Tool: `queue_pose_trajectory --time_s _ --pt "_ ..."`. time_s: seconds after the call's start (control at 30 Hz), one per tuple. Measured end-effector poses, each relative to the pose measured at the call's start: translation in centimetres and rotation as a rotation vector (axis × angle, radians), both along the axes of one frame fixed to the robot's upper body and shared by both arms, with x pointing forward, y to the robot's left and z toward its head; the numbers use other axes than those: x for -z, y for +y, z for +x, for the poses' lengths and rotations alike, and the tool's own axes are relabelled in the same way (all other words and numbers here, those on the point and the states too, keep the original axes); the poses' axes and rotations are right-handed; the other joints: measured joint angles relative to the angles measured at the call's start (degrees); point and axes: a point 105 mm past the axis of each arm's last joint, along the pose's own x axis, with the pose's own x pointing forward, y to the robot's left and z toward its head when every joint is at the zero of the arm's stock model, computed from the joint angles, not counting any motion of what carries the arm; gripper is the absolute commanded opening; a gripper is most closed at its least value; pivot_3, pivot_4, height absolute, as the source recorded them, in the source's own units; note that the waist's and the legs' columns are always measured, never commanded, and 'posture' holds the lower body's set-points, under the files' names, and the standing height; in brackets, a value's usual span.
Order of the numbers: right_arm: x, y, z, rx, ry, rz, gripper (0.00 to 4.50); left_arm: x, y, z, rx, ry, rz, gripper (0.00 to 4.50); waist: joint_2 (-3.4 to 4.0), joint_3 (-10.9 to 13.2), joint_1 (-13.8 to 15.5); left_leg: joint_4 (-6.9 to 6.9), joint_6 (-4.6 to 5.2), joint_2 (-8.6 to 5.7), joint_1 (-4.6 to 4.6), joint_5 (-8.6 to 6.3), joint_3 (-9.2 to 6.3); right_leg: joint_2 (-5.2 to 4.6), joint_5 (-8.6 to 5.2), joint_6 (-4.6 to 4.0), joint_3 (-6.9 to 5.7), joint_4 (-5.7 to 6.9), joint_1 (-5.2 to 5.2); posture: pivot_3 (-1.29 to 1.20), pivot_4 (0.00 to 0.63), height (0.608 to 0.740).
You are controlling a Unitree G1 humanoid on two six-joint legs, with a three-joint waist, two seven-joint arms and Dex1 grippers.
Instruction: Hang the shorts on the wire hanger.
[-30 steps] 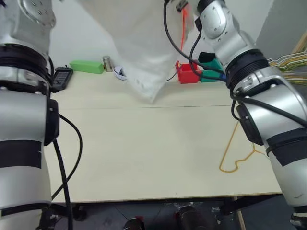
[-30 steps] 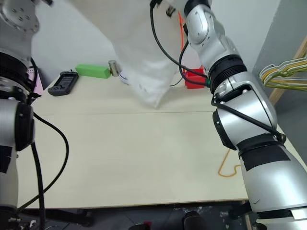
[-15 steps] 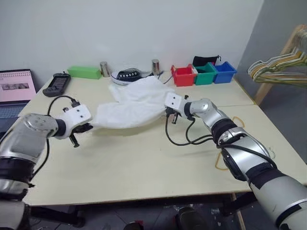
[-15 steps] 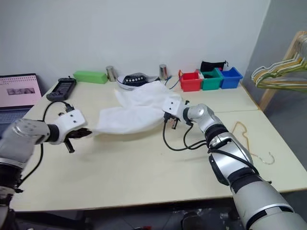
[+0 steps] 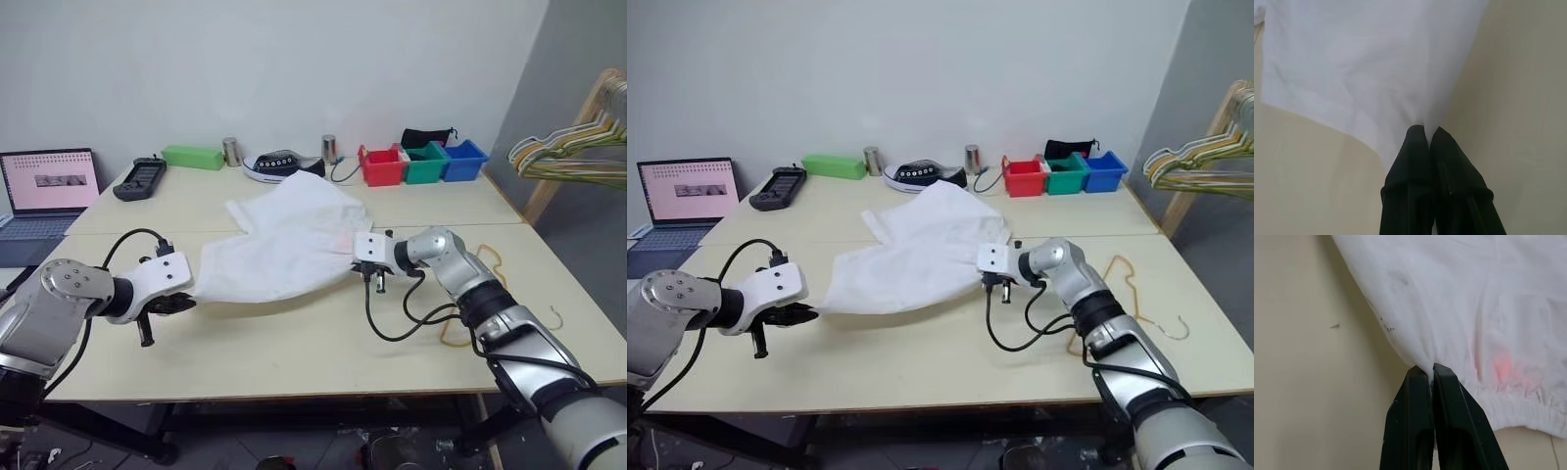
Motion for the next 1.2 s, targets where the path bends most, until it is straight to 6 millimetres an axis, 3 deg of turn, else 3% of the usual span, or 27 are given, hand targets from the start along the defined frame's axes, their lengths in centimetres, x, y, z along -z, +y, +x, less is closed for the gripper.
queue_pose_trajectory --time_s 0.1,0.37,0.53,0.97,1.2 --pt "0.6 -0.6 -1.6 -0.026 0.052 -0.013 0.00 0.2 0.2 -0.3 0.012 0.010 0.012 0.03 0.00 0.0 0.4 0.00 0.00 0.01 -0.02 0.00 0.07 0.00 -0.02 -0.02 0.00 -0.03 -0.01 -0.12 0.000 0.740" --pt "0.8 -1.4 -5.9 -0.111 0.176 -0.048 0.00 2.6 0.0 -3.4 0.086 0.159 0.018 0.03 -0.01 0.0 0.5 -0.37 -0.02 0.09 -0.20 -0.02 0.17 -0.02 -0.03 0.13 -0.09 -0.48 -0.12 -0.13 0.000 0.740" --pt "1.9 -2.2 -9.3 -0.154 0.352 -0.070 0.00 3.5 -0.4 -4.4 0.120 0.195 0.020 0.03 0.01 0.0 0.6 -0.46 -0.03 0.11 -0.23 -0.03 0.18 -0.07 -0.17 -0.12 -0.13 -0.76 -0.07 -0.13 0.008 0.740" --pt "2.6 -2.4 -12.2 -0.100 0.618 -0.028 0.00 4.6 -0.7 -5.4 0.171 0.247 0.026 0.03 0.07 0.1 0.7 -0.47 -0.06 0.11 -0.22 -0.05 0.25 -0.16 -0.19 -0.16 -0.14 -0.82 -0.09 -0.14 0.027 0.740" --pt "2.4 -2.2 -12.7 -0.100 0.660 -0.014 1.63 4.7 -0.6 -6.4 0.195 0.311 0.015 1.44 0.11 0.2 0.8 -0.49 -0.14 0.10 -0.27 -0.10 0.25 -0.19 -0.22 -0.19 -0.16 -0.87 -0.20 -0.14 0.027 0.740"
